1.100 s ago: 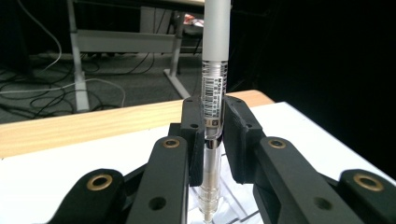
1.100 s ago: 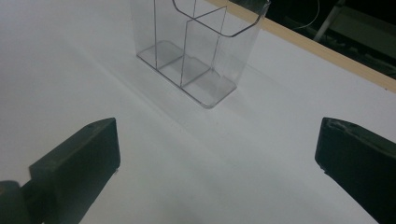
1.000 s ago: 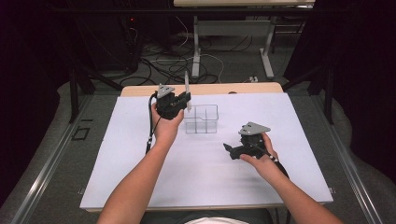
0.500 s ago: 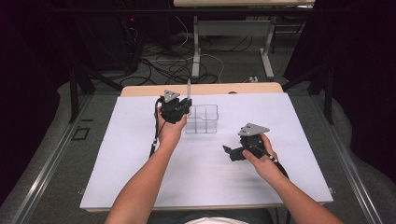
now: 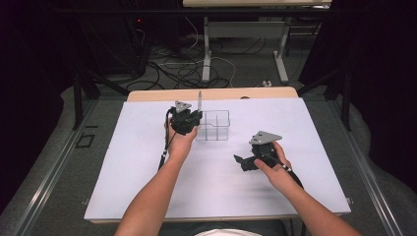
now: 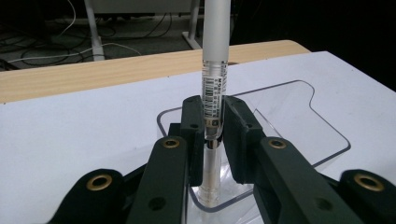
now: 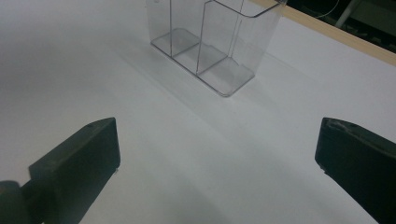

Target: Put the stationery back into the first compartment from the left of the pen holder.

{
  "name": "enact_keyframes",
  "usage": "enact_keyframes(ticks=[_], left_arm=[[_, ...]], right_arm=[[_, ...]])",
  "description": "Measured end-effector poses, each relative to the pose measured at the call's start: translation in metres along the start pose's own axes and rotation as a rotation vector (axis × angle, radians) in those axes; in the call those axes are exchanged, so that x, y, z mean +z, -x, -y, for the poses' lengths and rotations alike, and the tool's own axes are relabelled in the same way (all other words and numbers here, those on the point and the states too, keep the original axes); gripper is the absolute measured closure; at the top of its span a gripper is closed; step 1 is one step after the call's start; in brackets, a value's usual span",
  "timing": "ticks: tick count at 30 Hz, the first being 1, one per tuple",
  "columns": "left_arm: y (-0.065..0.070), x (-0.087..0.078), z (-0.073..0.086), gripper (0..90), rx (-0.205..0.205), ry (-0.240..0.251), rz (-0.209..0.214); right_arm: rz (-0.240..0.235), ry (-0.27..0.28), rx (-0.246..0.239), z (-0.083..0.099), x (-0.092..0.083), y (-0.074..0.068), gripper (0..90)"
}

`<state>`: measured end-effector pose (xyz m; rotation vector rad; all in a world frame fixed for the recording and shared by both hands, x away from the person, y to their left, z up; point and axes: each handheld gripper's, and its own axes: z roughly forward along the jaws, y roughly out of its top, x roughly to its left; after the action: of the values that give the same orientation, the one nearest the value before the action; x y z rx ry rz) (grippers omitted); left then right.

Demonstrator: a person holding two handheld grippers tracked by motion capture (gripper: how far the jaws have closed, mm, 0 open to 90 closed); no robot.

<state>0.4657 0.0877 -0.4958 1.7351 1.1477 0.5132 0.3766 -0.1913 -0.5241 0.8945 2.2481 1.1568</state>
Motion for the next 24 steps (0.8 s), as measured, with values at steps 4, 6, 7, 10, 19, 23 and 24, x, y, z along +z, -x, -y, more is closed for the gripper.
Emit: enact_keyframes(ticks=[4,6,7,10,19,23,24], left_arm=[[-0.002,-0.002,0.001,76.4,-0.004,-0.001,0.006],[-0.002,-0.005,-0.001,69.8,0.007,0.016,-0.002],[-0.004,-0.008,-0.002,67.1,0.009,0.017,0.001],[-0.007,-0.015,-0.005,60.5,-0.01,0.043,0.027],[-0.018,-0.044,-0.008,37.9,-0.045,0.083,0.082],[-0.021,-0.058,-0.009,32.5,-0.052,0.104,0.117],[-0.022,-0.062,-0.009,31.9,-0.048,0.104,0.125]], right_arm=[[0.002,0.001,-0.006,0.0,0.0,0.0,0.0],[0.002,0.002,-0.004,0.0,0.0,0.0,0.0],[0.0,-0.001,-0.002,0.0,0.0,0.0,0.0],[-0.004,-0.008,-0.013,0.0,0.0,0.001,0.0],[0.001,0.003,0.007,0.002,0.001,0.0,0.0],[0.002,-0.016,0.004,0.002,0.001,0.001,0.0],[0.002,-0.017,0.003,0.002,0.002,0.001,0.0]])
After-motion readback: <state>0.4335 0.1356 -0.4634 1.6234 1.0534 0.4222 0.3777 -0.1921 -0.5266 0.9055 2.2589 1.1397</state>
